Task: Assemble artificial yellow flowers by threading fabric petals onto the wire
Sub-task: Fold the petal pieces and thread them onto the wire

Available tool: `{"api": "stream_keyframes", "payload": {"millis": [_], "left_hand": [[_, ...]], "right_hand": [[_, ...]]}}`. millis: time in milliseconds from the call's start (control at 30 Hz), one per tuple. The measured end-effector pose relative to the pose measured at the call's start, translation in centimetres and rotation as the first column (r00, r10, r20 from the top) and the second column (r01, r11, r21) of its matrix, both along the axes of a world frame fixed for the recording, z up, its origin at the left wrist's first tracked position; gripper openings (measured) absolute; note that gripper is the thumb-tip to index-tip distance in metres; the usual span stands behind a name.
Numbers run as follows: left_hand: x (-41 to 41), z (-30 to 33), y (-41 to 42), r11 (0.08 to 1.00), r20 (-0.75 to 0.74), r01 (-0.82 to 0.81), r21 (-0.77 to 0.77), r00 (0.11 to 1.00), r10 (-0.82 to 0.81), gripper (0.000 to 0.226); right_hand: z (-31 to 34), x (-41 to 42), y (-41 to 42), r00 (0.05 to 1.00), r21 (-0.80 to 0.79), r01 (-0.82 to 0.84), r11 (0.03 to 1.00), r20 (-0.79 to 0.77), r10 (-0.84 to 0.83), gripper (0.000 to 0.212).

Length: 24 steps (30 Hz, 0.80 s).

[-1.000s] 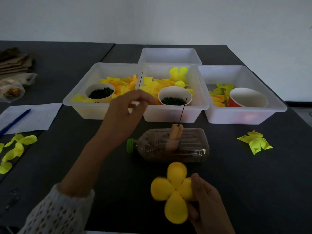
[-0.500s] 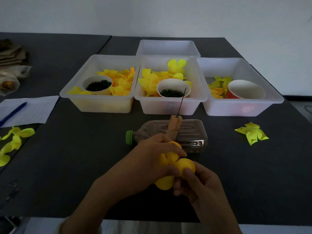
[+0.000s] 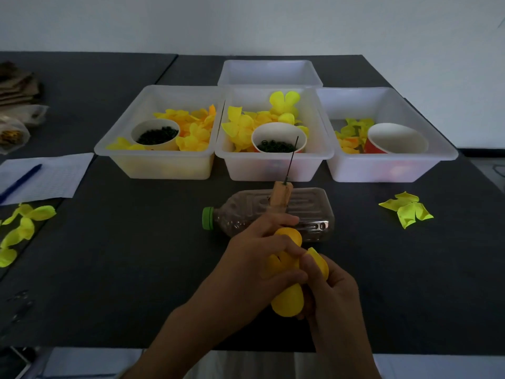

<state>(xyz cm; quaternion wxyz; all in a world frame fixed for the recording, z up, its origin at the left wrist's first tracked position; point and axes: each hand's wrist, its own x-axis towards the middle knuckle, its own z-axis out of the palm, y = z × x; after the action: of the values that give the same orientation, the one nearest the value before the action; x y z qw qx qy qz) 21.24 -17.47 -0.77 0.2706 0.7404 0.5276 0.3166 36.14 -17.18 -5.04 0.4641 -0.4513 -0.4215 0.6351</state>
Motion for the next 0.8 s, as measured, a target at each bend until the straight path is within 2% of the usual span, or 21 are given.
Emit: {"api": "stream_keyframes", "payload": {"millis": [100, 200, 300, 367, 433, 467, 500, 600, 633, 700, 733, 800], "left_hand": [[0.3, -0.2, 0.0, 0.999, 0.01, -0.022, 0.038, 1.0, 0.022, 0.018], [0.6, -0.5, 0.2, 0.995, 0.064, -0.087, 0.058, 0.994, 0.083, 0.013], [0.4, -0.2, 0.9, 0.99, 0.231, -0.143, -0.017, 0.962, 0.143, 0.015], [-0.3, 0.4, 1.7, 0.974, 0.443, -0.155, -0.162, 0.871, 0.212, 0.019], [-1.2, 0.8, 2.7, 0.945, 0.643, -0.146, -0.293, 0.702, 0.308, 0.005], [-1.6, 0.8, 3.2, 0.932, 0.694, -0.129, -0.338, 0.635, 0.34, 0.007], [-1.8, 0.9, 3.6, 0.924, 0.721, -0.103, -0.367, 0.596, 0.353, 0.016], [-1.7, 1.0, 4.1, 0.902, 0.74, -0.052, -0.428, 0.553, 0.383, 0.024], [-1.8, 1.2, 4.3, 0.895, 0.768, -0.042, -0.443, 0.498, 0.403, 0.026], [-2.7, 2.2, 4.9, 0.896, 0.85, -0.049, -0.441, 0.296, 0.435, 0.033], [-3.5, 2.7, 5.2, 0.91, 0.882, -0.084, -0.406, 0.223, 0.414, 0.032], [-5.2, 4.0, 6.1, 0.934, 0.916, -0.158, -0.32, 0.199, 0.347, 0.027]], "right_hand": [[-0.2, -0.4, 0.0, 1.0, -0.053, 0.019, 0.998, -0.007, -0.019, 0.083], [0.0, -0.5, -0.1, 0.998, -0.038, 0.014, 0.999, -0.058, -0.017, 0.077], [0.4, -0.3, 0.1, 0.983, -0.024, -0.041, 0.999, -0.178, 0.036, 0.073], [0.7, -0.1, 0.2, 0.971, -0.015, -0.078, 0.997, -0.228, 0.073, 0.064], [1.0, 0.0, 0.4, 0.964, 0.008, -0.072, 0.997, -0.257, 0.072, 0.055], [1.0, 0.1, 0.4, 0.961, 0.008, -0.062, 0.998, -0.271, 0.062, 0.051], [1.0, 0.1, 0.5, 0.958, 0.001, -0.053, 0.999, -0.28, 0.051, 0.046], [1.0, 0.0, 0.6, 0.959, -0.015, -0.032, 0.999, -0.282, 0.026, 0.033], [1.1, 0.1, 0.7, 0.96, -0.023, -0.011, 1.0, -0.279, 0.004, 0.029], [1.0, 0.6, 0.9, 0.956, -0.065, 0.038, 0.997, -0.287, -0.055, 0.024], [0.7, 0.9, 0.9, 0.952, -0.091, 0.054, 0.994, -0.297, -0.079, 0.024], [0.1, 1.5, 1.1, 0.946, -0.143, 0.052, 0.988, -0.31, -0.094, 0.027]]}}
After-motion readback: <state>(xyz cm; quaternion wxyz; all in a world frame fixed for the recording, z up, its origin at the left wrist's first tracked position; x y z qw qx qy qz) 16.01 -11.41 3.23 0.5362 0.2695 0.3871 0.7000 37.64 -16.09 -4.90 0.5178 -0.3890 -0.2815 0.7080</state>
